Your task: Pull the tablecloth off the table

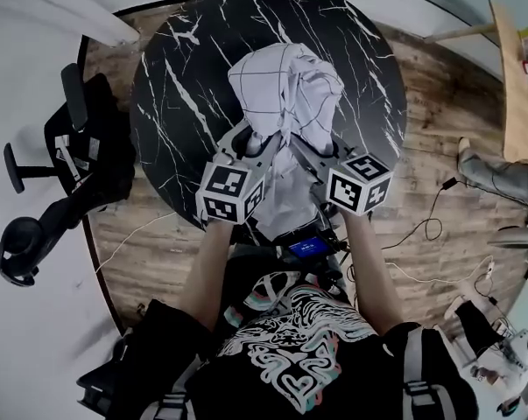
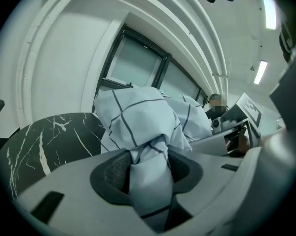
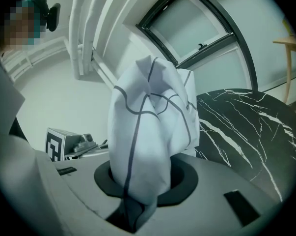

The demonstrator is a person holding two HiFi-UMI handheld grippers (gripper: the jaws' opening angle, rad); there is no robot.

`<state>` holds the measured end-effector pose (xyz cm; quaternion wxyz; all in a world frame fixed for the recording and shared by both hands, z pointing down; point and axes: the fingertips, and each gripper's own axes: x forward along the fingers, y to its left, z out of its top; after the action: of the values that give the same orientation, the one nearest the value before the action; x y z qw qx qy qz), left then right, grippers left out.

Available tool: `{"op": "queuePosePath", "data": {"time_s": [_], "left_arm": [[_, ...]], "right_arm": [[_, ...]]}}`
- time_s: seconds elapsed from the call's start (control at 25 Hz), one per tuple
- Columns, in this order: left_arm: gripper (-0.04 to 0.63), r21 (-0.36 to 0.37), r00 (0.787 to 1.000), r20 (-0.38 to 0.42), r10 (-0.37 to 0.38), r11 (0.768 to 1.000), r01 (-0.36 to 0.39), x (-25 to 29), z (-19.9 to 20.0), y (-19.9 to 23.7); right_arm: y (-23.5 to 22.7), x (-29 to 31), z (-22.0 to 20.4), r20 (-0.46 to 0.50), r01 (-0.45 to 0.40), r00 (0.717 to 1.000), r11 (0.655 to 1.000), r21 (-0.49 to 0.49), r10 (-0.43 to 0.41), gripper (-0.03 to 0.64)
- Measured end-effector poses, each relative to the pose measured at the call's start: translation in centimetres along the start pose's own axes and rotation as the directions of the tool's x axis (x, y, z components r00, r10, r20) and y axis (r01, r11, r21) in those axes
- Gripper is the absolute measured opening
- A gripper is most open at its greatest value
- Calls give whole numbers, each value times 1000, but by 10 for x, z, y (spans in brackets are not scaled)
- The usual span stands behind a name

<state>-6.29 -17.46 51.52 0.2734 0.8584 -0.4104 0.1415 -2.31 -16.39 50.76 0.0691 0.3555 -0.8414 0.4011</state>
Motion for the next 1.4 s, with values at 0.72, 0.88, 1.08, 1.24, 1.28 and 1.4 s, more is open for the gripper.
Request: {"op": "queuePosePath", "data": {"time_s": [0.72, 0.88, 1.08, 1.24, 1.28, 1.4], "left_arm": [[150, 109, 995, 82, 49, 992, -58, -35, 49, -17], [149, 124, 993, 102, 54, 990, -67, -43, 59, -20], [149, 167, 991, 127, 49, 984, -70, -49, 75, -29], [149, 190, 988, 141, 56, 978, -83, -54, 84, -36], [149, 198, 988, 144, 61, 976, -89, -55, 85, -37], [147, 216, 986, 152, 72, 971, -105, -61, 89, -41]], "right_arm": [[43, -19, 37, 92, -34, 995, 996, -79, 42, 127], [52, -23, 44, 110, -39, 993, 994, -99, 50, 127], [61, -33, 57, 156, -40, 986, 993, -114, 58, 126], [67, -40, 64, 178, -39, 982, 991, -127, 61, 127], [68, -41, 65, 186, -36, 981, 991, -128, 60, 126], [74, -45, 67, 202, -40, 977, 990, -133, 66, 127]]}}
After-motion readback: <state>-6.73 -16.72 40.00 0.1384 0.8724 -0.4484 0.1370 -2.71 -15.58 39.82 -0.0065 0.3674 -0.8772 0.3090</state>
